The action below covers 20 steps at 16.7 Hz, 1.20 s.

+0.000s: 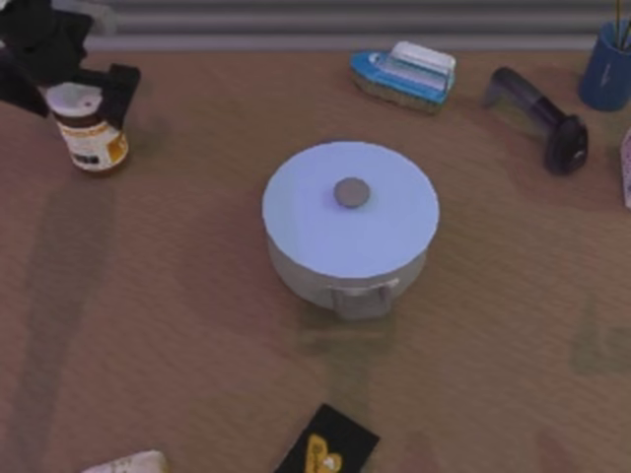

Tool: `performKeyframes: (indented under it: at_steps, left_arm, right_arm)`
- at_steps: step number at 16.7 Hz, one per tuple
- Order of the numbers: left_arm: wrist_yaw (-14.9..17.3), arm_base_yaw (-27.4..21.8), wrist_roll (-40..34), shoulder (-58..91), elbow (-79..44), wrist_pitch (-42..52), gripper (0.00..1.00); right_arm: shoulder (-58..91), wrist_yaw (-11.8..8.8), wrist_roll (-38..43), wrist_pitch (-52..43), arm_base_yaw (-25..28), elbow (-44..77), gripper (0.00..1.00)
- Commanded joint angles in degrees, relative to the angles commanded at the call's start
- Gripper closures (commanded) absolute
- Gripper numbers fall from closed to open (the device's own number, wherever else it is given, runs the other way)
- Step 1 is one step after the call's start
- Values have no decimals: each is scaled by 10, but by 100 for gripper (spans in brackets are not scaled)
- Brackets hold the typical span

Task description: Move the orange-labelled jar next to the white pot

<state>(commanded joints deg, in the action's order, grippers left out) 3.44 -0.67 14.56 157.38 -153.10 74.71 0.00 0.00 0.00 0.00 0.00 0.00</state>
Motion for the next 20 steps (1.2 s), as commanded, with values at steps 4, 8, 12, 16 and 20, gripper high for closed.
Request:
performKeyframes:
  at_steps: [4, 8, 12, 16, 20]
  left_arm:
    - [0, 0, 0, -2, 21, -21, 0]
    - [0, 0, 0, -2, 21, -21, 15]
    - [0, 0, 0, -2, 21, -21, 45]
    - [0, 0, 0, -2, 21, -21, 75]
    - [0, 0, 0, -2, 21, -21, 100]
  right_arm:
    - [0, 0, 0, 0, 0, 0, 0]
    - [0, 0, 0, 0, 0, 0, 0]
    - [0, 0, 0, 0, 0, 0, 0]
    - [0, 0, 0, 0, 0, 0, 0]
    - [0, 0, 0, 0, 0, 0, 0]
